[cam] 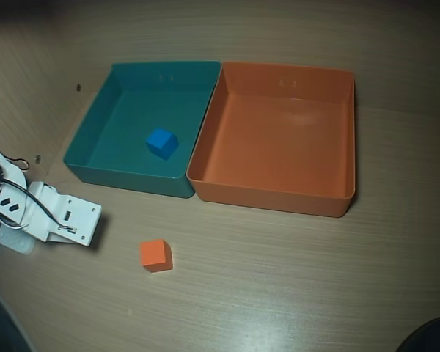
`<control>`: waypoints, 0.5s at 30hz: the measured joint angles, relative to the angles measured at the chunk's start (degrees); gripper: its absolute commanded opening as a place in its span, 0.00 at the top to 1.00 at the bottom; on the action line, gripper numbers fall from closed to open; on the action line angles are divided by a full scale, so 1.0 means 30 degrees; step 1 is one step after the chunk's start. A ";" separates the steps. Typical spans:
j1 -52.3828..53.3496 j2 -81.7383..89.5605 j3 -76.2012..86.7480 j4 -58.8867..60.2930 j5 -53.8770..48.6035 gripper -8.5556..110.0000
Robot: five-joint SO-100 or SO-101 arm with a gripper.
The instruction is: Grasp a cube and put it in the box.
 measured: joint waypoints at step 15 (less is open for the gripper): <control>0.0059 -0.0410 -0.0410 0.0000 0.0000 0.98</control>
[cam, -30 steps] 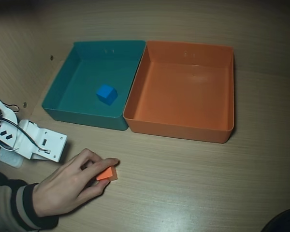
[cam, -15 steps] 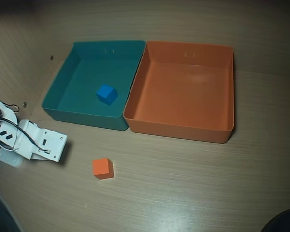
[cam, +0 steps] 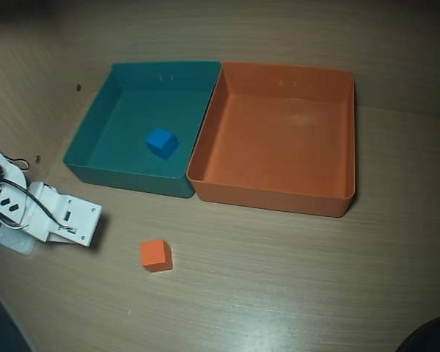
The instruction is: Grasp a cube and put it in the box.
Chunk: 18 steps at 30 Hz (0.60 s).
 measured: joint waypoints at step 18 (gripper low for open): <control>-0.0029 -1.5557 -1.6436 0.0352 0.0029 0.98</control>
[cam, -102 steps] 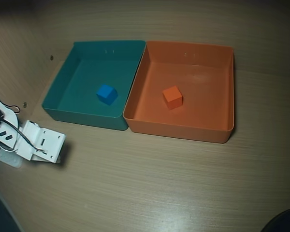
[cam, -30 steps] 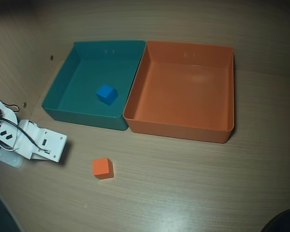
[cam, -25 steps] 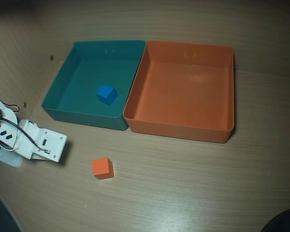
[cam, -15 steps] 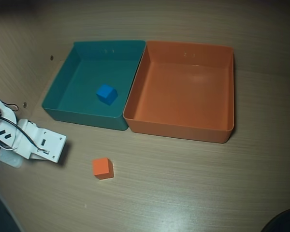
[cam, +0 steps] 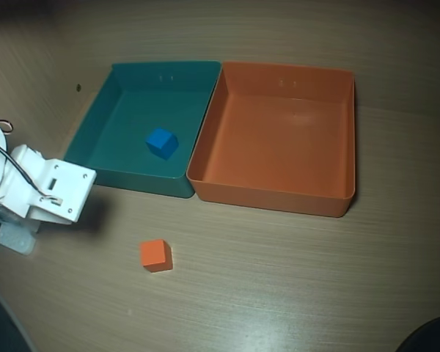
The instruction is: Grasp a cube and put it in the box.
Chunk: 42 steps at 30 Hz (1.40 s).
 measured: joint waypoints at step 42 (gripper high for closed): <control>0.1523 -1.9658 -1.6875 -0.0088 -1.0459 0.65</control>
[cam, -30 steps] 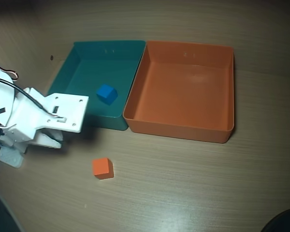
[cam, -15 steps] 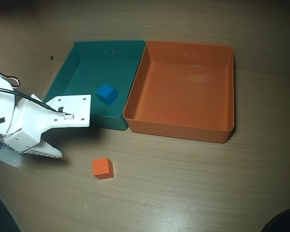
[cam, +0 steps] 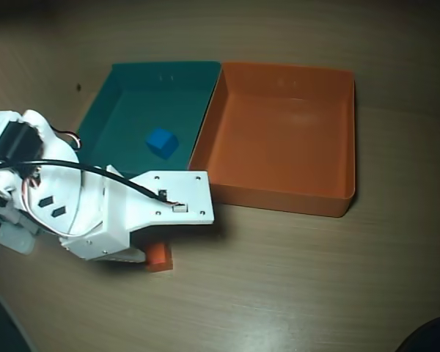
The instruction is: Grasp a cube and put it in the box.
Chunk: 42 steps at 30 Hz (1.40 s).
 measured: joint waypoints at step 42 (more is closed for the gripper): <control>0.0674 -0.6562 -0.1113 -0.0117 -0.2432 0.65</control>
